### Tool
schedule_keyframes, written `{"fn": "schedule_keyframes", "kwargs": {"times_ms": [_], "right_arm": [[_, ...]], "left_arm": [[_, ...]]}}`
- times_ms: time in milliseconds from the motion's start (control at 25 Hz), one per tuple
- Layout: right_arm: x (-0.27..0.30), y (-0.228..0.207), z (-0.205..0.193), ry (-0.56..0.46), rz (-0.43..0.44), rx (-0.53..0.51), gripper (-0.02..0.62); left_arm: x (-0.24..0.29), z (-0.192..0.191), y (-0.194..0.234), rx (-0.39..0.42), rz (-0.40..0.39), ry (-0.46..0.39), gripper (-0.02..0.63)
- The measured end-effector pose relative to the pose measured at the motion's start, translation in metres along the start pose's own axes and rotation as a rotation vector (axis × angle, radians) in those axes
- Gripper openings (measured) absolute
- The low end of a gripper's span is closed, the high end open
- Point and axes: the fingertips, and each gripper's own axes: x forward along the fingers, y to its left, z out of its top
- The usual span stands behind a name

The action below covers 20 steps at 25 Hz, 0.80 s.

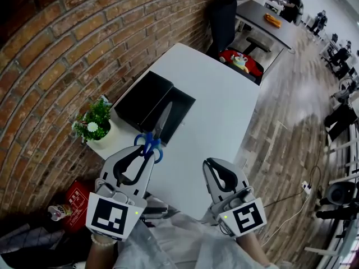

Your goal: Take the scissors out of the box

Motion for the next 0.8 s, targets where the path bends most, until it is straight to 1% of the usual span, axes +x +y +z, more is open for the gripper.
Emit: {"fn": "schedule_keyframes", "kwargs": {"times_ms": [200,280,440,560,720,800], "right_arm": [[0.0023,0.0024,0.0069,-0.041,-0.002,-0.001,0.052],[0.0018,0.0023,0.0057,-0.036,-0.001,-0.002,0.052],[-0.0001,0.0028,-0.0013,0.010,0.009,-0.011,0.052],[0.0007,0.0021,-0.0005,0.009,0.005,-0.013,0.052],[0.0018,0.0017,0.0047,-0.018,0.002,-0.012,0.052],[0.0011,0.0025,0.0028,-0.007,0.006,-0.016,0.052]], "left_arm": [[0.0000,-0.0008,-0.0026,0.008,-0.002,-0.003,0.091],[0.0003,-0.0006,-0.0035,0.009,-0.004,-0.006,0.091],[0.0004,0.0003,-0.0026,0.000,-0.004,-0.007,0.091],[0.0008,0.0014,-0.0013,0.000,-0.004,-0.008,0.091],[0.0008,0.0014,-0.0024,-0.005,-0.002,-0.006,0.092],[0.0009,0.0003,-0.0029,-0.001,-0.003,0.000,0.092]]}}
